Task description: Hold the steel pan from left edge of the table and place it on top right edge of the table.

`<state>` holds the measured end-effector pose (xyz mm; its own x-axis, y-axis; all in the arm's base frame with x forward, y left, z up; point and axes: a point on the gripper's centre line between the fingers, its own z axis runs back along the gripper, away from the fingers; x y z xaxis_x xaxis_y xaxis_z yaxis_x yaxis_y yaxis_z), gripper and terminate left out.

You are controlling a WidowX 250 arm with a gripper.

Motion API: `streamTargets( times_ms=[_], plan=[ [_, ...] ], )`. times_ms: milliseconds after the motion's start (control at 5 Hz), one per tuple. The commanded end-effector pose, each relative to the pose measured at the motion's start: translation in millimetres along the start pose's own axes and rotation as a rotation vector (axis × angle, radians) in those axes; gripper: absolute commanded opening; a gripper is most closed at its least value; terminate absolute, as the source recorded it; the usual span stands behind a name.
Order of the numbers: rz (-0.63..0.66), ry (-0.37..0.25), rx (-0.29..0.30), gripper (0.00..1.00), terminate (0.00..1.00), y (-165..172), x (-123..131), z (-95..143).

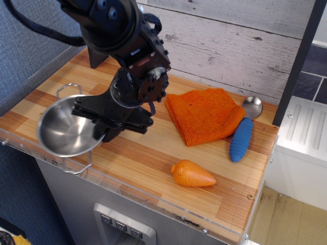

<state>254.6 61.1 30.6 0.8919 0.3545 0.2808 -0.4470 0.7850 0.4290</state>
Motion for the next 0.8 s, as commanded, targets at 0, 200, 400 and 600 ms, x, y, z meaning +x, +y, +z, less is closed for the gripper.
streamTargets(
  times_ms=[0,200,400,600],
  plan=[
    [-0.010,-0.049,-0.019,0.00,0.00,13.4,49.8,33.4],
    [-0.094,-0.057,-0.013,0.00,0.00,6.1,72.2,32.4],
    [-0.202,-0.015,-0.036,0.00,0.00,-5.4,86.7,20.0],
    [-0.297,0.026,-0.059,0.00,0.00,-15.0,96.0,3.1]
  ],
)
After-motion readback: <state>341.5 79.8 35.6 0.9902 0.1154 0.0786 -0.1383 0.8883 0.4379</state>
